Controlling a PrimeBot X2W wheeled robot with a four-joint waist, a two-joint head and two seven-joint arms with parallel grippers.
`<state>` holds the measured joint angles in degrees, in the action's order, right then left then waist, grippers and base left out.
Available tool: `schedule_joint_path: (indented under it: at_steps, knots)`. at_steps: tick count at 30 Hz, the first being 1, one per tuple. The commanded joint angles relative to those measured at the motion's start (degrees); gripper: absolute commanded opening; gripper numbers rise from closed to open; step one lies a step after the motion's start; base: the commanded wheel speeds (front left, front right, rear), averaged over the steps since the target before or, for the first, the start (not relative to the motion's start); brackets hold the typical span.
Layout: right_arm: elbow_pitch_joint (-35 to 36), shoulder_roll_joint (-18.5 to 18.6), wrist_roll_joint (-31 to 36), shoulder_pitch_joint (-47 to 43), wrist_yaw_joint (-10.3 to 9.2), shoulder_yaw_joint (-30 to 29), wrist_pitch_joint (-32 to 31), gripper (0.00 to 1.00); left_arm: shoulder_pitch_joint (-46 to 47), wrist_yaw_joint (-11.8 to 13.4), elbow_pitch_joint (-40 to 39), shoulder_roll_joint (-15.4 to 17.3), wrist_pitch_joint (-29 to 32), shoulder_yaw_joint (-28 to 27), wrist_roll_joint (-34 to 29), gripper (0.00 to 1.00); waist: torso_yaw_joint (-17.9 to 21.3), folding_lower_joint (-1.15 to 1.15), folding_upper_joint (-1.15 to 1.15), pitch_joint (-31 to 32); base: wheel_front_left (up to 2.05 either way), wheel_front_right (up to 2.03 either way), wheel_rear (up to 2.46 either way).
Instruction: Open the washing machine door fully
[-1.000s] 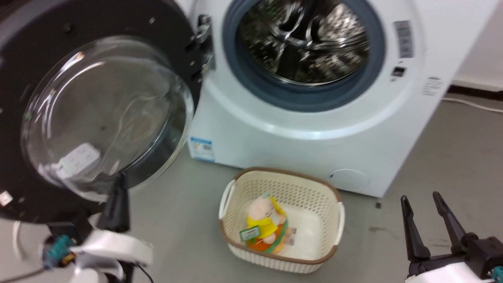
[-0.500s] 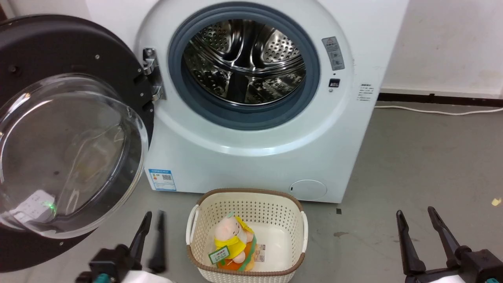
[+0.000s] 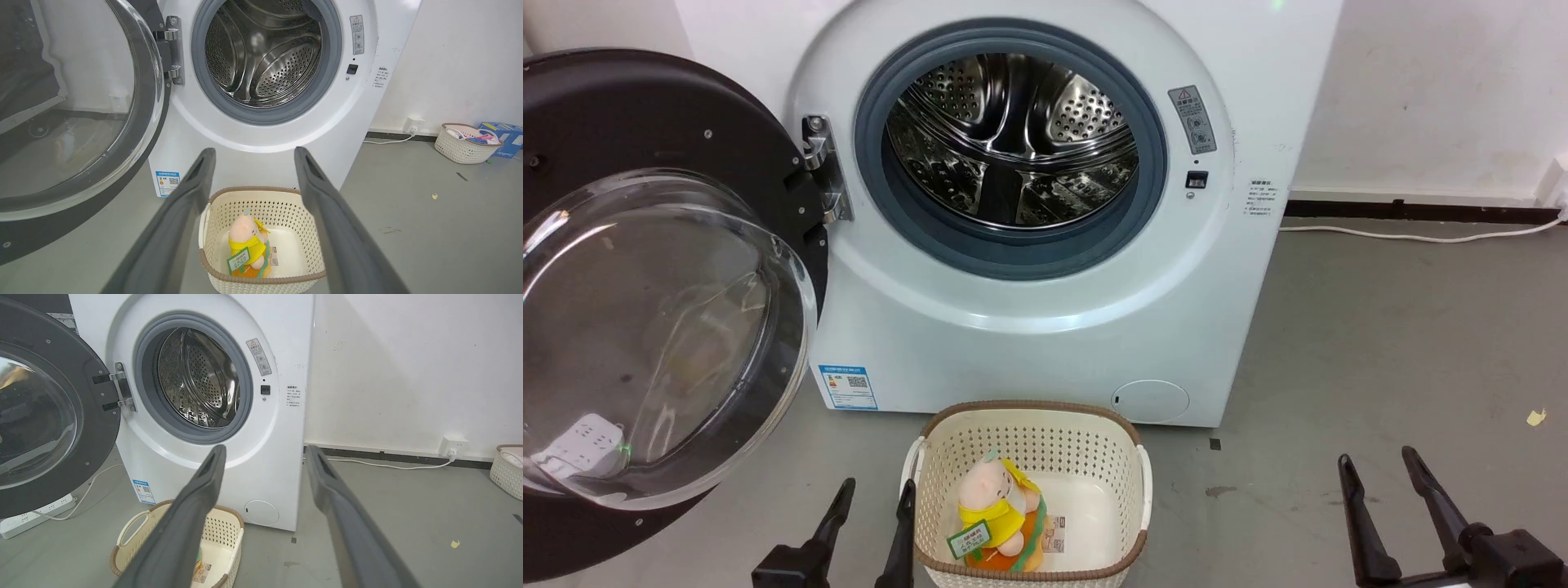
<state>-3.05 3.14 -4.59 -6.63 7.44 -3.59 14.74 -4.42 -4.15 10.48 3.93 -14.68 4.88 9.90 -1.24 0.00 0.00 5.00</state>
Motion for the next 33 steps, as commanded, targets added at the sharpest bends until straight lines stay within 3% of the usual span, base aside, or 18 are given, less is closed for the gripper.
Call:
schedule_joint_path:
  at_steps: [1,33]
  knots:
    - [-0.16,-0.25,-0.15,-0.58,0.05,-0.02,0.26,1.0,-0.15,0.11,0.19,-0.36,-0.31,0.06,-0.43,1.0,-0.07,0.0,0.0,-0.01,0.0,0.0,0.0]
    - [-0.79,-0.26,-0.97,-0.15,0.05,0.54,0.26,1.0,1.28,0.15,0.47,-0.93,-0.31,-0.33,-1.75,1.0,-0.92,0.0,0.0,-0.49,0.0,0.0,0.0]
